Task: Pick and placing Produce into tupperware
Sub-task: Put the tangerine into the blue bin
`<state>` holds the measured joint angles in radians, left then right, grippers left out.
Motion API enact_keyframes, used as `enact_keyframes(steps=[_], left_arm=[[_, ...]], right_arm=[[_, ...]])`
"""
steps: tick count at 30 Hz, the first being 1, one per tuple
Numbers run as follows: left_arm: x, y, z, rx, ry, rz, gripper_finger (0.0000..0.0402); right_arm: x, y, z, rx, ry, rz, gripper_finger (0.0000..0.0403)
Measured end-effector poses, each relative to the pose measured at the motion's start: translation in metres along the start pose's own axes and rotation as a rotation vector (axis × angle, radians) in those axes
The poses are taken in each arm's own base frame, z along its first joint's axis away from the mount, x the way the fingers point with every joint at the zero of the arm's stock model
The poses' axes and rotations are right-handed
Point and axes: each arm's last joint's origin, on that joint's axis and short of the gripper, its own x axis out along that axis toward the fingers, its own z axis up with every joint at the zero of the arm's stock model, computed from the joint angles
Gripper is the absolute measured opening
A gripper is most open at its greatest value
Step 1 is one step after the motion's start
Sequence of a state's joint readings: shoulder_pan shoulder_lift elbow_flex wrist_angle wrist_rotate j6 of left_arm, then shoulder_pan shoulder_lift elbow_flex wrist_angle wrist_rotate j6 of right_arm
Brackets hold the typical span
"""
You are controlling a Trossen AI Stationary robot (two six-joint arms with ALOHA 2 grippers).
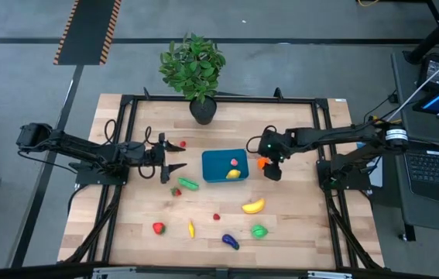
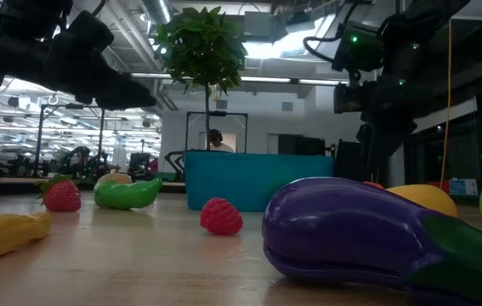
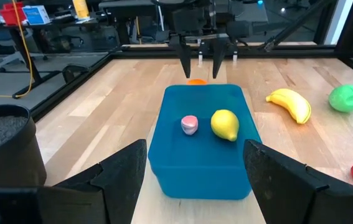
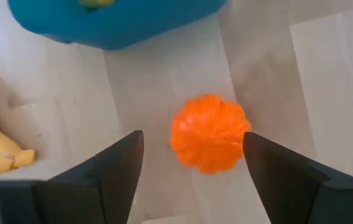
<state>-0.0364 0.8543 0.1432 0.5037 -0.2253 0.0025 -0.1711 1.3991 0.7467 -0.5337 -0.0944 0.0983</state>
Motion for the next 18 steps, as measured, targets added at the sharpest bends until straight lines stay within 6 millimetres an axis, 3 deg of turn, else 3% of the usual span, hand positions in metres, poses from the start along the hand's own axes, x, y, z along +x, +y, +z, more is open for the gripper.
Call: enact_keyframes(steps=[18], left_arm=[[0.0, 0.0, 0.0, 0.001, 0.003, 0.001, 0.0261]], right_arm=[[0.027, -0.002, 0.002, 0.0, 0.056, -0.005, 0.0276]])
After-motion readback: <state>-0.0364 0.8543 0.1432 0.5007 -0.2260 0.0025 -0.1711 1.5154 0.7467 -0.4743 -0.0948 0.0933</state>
